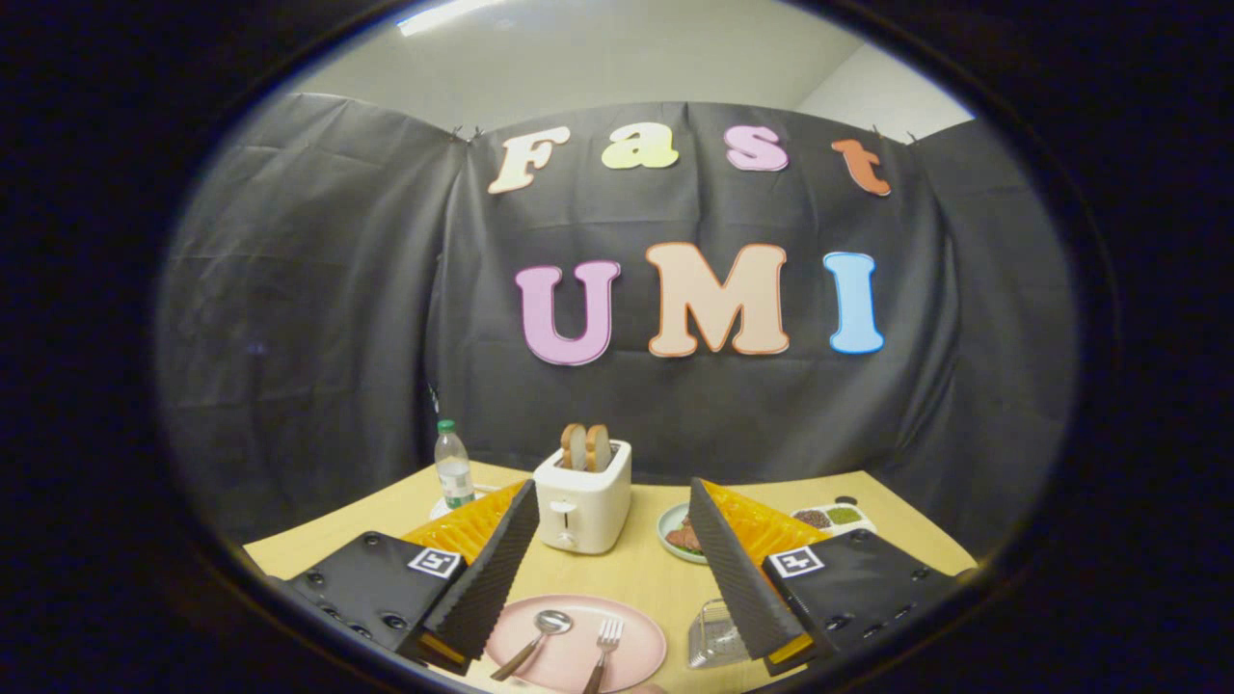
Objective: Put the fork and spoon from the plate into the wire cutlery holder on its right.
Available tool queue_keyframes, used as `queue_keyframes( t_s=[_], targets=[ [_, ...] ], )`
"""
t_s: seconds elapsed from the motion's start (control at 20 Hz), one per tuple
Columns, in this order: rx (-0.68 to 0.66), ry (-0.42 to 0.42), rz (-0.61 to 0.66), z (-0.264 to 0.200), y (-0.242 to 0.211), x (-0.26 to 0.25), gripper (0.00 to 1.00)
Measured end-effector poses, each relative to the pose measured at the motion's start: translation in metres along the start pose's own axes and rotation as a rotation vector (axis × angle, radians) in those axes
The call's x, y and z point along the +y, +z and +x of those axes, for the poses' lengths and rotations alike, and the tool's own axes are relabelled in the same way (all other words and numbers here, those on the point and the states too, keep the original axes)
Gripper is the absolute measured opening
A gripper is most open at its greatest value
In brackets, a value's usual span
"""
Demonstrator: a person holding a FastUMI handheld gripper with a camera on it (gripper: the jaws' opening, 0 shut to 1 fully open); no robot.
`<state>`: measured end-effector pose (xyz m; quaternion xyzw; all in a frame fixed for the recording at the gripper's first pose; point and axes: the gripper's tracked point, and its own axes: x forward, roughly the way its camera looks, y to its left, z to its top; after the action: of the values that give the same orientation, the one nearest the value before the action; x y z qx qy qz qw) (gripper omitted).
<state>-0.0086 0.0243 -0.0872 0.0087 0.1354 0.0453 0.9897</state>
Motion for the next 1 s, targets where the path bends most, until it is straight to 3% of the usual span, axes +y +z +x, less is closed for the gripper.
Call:
queue_keyframes(
  t_s=[0.5,1.0],
  targets=[
    [0.25,0.056,0.004,0.006,-0.086,0.018,0.99],
    [0.496,0.08,-0.092,-0.003,-0.184,0.019,1.0]
  ],
)
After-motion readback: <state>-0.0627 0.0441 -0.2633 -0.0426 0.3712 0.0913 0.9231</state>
